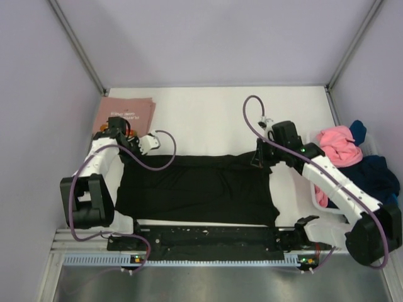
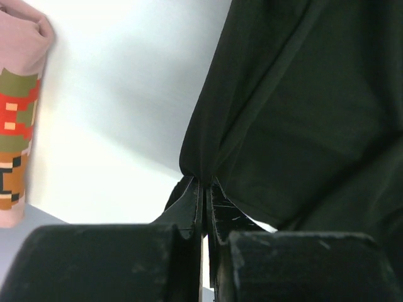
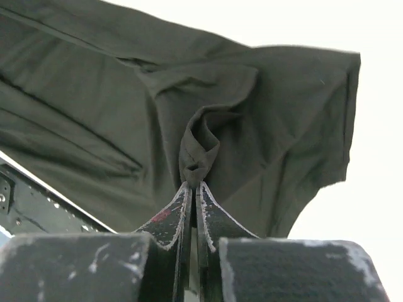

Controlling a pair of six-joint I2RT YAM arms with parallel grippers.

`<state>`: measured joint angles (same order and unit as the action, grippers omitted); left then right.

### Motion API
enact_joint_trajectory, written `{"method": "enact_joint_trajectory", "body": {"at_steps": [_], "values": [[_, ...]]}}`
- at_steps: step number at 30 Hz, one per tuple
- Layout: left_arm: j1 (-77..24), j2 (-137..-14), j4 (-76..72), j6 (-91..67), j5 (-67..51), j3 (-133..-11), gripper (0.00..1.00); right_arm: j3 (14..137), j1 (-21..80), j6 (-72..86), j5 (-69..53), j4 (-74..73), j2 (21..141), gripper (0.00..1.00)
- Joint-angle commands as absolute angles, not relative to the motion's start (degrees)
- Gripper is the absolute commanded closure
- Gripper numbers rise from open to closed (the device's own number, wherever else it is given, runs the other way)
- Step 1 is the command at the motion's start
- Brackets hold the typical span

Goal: Fold and stack the t-shirts
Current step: Fold the other side of the tshirt into a rectangle

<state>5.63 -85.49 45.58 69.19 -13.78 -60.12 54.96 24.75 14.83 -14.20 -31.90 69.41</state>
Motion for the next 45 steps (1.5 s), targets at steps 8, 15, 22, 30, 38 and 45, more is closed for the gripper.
{"method": "enact_joint_trajectory", "body": {"at_steps": [8, 15, 22, 30, 38, 45], "values": [[6.1, -78.5, 45.0, 75.2, -8.5, -53.5, 1.00, 43.7, 25.1, 23.0, -10.9, -44.5, 53.4, 1.00], [6.2, -79.6, 44.5, 75.1, -6.9, -53.6, 1.00, 43.4, 25.1, 26.3, -10.6, -50.0, 53.7, 1.00], [6.2, -79.4, 45.6, 75.1, -7.6, -52.6, 1.00, 43.2, 25.1, 27.9, -10.7, -52.5, 53.6, 1.00], [6.2, -78.1, 47.3, 74.9, -6.5, -51.7, 1.00, 46.2, 25.0, 27.9, -7.2, -57.7, 55.4, 1.00], [6.2, -79.7, 42.8, 75.7, -3.4, -45.7, 1.00, 40.4, 26.3, 32.3, -12.4, -55.4, 57.6, 1.00], [6.2, -80.3, 47.9, 76.2, -1.7, -47.8, 0.62, 39.0, 27.8, 33.1, -12.9, -53.0, 59.2, 1.00]]}}
